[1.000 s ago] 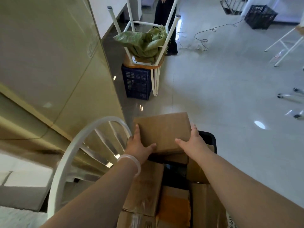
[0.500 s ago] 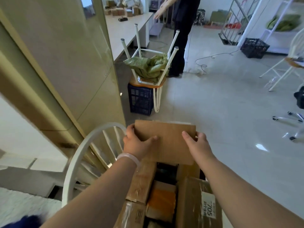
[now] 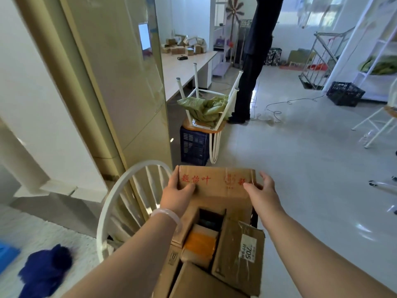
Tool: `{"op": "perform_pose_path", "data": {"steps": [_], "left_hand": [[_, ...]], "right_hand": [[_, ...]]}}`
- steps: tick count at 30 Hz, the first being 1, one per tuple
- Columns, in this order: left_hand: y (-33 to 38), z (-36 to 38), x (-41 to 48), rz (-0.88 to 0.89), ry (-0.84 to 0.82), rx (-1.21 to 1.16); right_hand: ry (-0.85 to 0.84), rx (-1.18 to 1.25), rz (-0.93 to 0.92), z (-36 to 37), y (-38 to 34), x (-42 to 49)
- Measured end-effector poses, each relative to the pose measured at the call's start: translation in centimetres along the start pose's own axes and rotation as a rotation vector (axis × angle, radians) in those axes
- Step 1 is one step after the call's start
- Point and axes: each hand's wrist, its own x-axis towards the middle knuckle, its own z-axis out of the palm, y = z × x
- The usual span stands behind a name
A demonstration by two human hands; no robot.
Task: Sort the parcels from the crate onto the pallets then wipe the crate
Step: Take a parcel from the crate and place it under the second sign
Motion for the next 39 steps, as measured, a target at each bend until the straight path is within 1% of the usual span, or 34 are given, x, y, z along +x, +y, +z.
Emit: {"op": "perform_pose_path", "data": {"steps": [4,7,11,14,16,19,24,28,31,35,37,39], "left_hand": [[-0.6,-0.2,-2.4,-0.012,0.025,-0.008],[-0.4,0.2,-3.9,-0.040,0.079,-0.030],[-0.4,0.3,-5.1,-0.004,0.149,-0.037],[-0.8,0.2,-6.1,0.019,0.122,-0.078],[-0.9,0.0,-6.8,0.043,0.099,-0.112],[-1.2,-0.5,-7.3,0.049,0.080,-0.165],[-1.5,-1.1,-7.7,0.022,0.094,-0.093],[-1.8,-1.8,-7.9,0.027,0.108,-0.124],[-2.2,-2.5,-8.0,-0.038,0.109,-0.168],[-3.0,-3.5,-7.9,-0.231,0.066,-0.294],[-3.5,-3.6,-7.9,-0.253,0.058,-0.308],[-3.9,-3.4,-7.9,-0.263,0.093,-0.344]], "right_hand": [[-0.071,-0.079,-0.062,-1.0,0.8,-1.3],[-0.062,-0.042,-0.060,-1.7,1.5,-2.3],[-0.029,-0.021,-0.052,-2.0,2.4,-3.0],[-0.012,0.042,-0.040,-2.3,2.7,-3.4],[-0.040,0.096,-0.020,-2.4,2.6,-3.6],[-0.085,0.081,-0.010,-2.4,2.7,-3.7],[-0.128,0.083,-0.016,-2.0,2.9,-4.0],[-0.144,0.093,-0.021,-1.6,2.9,-4.0],[-0.170,0.095,-0.051,-1.5,2.8,-3.6],[-0.214,0.072,-0.098,-1.4,2.4,-3.1],[-0.223,0.058,-0.121,-1.3,2.0,-3.2],[-0.219,0.046,-0.130,-0.9,1.8,-3.2]]}}
